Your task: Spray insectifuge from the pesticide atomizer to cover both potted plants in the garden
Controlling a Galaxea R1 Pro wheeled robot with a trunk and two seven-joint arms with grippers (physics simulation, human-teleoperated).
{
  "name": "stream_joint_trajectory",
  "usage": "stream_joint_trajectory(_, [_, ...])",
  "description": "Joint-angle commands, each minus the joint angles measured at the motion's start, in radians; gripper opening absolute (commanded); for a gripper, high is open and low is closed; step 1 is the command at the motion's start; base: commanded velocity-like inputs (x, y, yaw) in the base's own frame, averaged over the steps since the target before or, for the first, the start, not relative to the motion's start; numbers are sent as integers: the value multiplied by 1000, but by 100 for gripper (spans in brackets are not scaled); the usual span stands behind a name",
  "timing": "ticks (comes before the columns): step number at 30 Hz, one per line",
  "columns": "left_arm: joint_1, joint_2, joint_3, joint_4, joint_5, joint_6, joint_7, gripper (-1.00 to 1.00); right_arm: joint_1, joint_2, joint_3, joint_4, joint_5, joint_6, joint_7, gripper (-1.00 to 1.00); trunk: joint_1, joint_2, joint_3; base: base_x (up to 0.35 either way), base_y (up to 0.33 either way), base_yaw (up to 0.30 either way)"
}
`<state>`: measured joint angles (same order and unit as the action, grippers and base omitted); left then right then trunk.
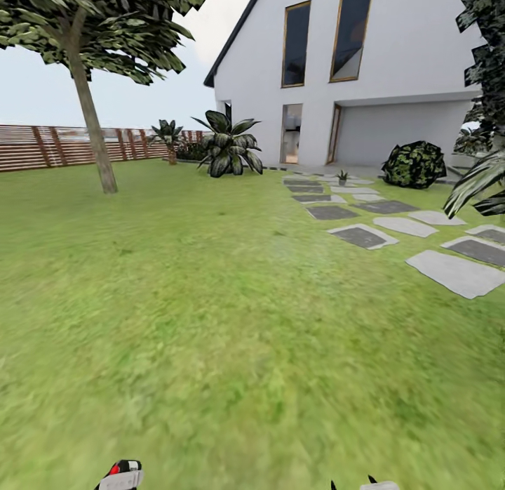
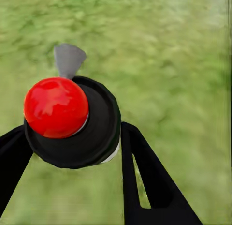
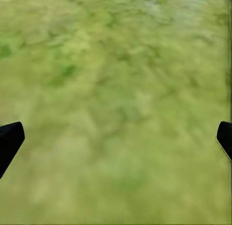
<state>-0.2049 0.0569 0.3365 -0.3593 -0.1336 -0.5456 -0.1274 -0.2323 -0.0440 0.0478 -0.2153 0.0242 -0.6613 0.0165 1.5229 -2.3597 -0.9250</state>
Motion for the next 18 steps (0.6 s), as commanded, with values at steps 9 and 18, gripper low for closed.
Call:
stream_joint_trajectory(9, [0,0,9,0,-8,-4,-5,-100,-1,0,4,1,0,-3,-1,100,0,0,-1,339,85,-256])
stream_joint_trajectory(18, [-1,0,9,0,-9,-4,-5,-100,-1,0,4,1,0,-3,-1,100,0,0,-1,339,85,-134])
